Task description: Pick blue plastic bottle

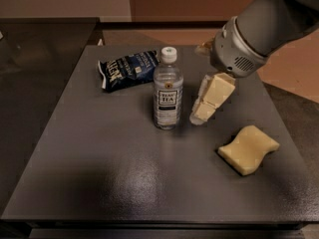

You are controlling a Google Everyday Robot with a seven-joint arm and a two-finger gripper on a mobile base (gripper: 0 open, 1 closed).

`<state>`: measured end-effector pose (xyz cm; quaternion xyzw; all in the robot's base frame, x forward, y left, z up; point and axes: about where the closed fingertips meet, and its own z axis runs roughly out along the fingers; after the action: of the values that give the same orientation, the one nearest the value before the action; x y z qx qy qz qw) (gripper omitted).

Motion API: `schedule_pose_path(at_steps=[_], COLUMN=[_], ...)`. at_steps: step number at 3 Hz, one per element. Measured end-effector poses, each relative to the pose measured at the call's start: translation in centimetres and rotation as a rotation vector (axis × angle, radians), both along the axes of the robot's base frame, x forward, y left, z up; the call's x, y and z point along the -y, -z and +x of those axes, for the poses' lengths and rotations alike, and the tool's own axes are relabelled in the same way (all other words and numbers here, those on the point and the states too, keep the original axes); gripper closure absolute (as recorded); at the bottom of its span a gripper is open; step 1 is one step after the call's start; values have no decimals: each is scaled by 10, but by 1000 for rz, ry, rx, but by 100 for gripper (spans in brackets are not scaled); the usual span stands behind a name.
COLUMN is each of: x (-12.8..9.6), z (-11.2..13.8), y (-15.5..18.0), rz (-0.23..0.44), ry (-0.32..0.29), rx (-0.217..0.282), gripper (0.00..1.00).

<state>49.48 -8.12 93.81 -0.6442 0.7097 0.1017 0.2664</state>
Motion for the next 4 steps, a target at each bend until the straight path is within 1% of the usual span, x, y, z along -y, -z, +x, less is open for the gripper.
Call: schedule_pose_path(at_steps=[1, 2, 3, 4], x=[-24, -44, -57, -64], z=[8, 11, 9, 6], y=[9, 13, 16, 14], rz=[88, 145, 204, 281], ry=[-22, -51, -80, -108], rx=[-38, -75, -113, -142], gripper=[0, 0, 0, 16])
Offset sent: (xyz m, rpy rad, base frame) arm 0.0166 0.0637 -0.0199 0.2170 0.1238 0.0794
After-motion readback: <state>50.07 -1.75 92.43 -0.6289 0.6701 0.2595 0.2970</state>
